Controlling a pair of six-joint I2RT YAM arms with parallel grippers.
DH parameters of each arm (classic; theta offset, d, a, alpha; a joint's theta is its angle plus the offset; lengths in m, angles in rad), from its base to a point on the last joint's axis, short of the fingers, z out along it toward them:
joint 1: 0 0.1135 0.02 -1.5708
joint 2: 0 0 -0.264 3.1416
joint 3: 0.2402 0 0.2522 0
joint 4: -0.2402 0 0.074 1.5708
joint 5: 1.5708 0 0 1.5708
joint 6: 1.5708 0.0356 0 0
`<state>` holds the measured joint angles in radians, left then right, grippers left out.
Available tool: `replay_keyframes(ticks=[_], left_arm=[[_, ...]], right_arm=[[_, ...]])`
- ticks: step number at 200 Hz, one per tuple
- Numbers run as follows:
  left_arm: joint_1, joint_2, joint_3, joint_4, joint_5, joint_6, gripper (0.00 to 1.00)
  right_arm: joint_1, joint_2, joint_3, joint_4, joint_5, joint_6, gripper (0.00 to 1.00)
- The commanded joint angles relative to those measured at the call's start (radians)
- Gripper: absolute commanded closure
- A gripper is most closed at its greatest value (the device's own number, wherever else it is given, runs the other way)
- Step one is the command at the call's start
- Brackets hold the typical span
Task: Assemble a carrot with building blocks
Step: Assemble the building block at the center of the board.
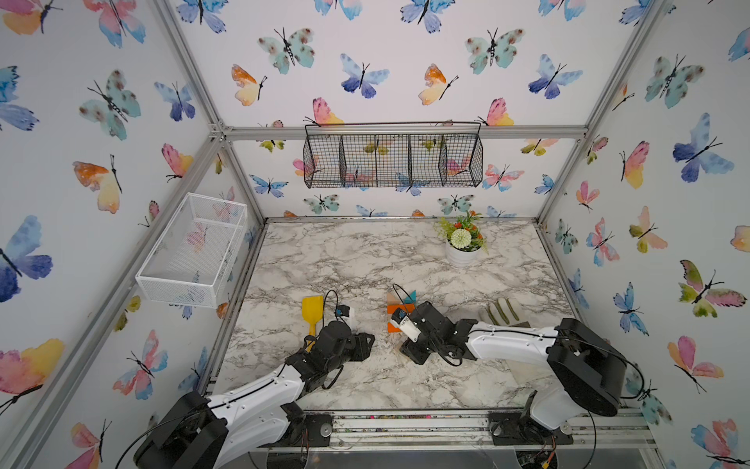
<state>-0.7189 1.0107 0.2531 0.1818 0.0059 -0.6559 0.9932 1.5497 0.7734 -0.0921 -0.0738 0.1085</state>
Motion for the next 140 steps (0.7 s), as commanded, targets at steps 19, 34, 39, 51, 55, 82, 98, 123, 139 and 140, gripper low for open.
replay_keyframes(ticks=[19, 34, 39, 51, 55, 82, 98, 123, 139, 140], left_arm=[[0.006, 0.018, -0.011, 0.043, 0.029, 0.001, 0.47], [0.006, 0.036, -0.012, 0.064, 0.042, 0.001, 0.47], [0.006, 0.043, -0.013, 0.069, 0.046, 0.001, 0.47], [0.007, 0.058, -0.011, 0.08, 0.055, 0.003, 0.49], [0.006, 0.063, -0.01, 0.083, 0.057, 0.003, 0.5], [0.007, 0.077, -0.007, 0.099, 0.063, 0.005, 0.53], [0.007, 0.077, -0.005, 0.095, 0.065, 0.008, 0.53], [0.008, 0.077, -0.005, 0.094, 0.062, 0.01, 0.53], [0.007, 0.083, -0.003, 0.099, 0.065, 0.01, 0.53], [0.007, 0.083, -0.004, 0.099, 0.065, 0.01, 0.53]], right_arm=[[0.046, -0.094, -0.075, -0.005, 0.056, 0.171, 0.55], [0.093, -0.089, -0.087, -0.007, 0.061, 0.223, 0.56], [0.107, -0.081, -0.09, -0.008, 0.06, 0.241, 0.57], [0.127, -0.054, -0.099, -0.008, 0.052, 0.281, 0.59], [0.13, -0.043, -0.101, -0.008, 0.053, 0.292, 0.6], [0.139, 0.008, -0.114, -0.009, 0.084, 0.337, 0.62], [0.139, 0.002, -0.115, -0.013, 0.106, 0.347, 0.63], [0.139, -0.014, -0.115, -0.019, 0.126, 0.341, 0.63], [0.138, -0.001, -0.109, -0.014, 0.145, 0.332, 0.62], [0.139, 0.002, -0.108, -0.014, 0.147, 0.332, 0.62]])
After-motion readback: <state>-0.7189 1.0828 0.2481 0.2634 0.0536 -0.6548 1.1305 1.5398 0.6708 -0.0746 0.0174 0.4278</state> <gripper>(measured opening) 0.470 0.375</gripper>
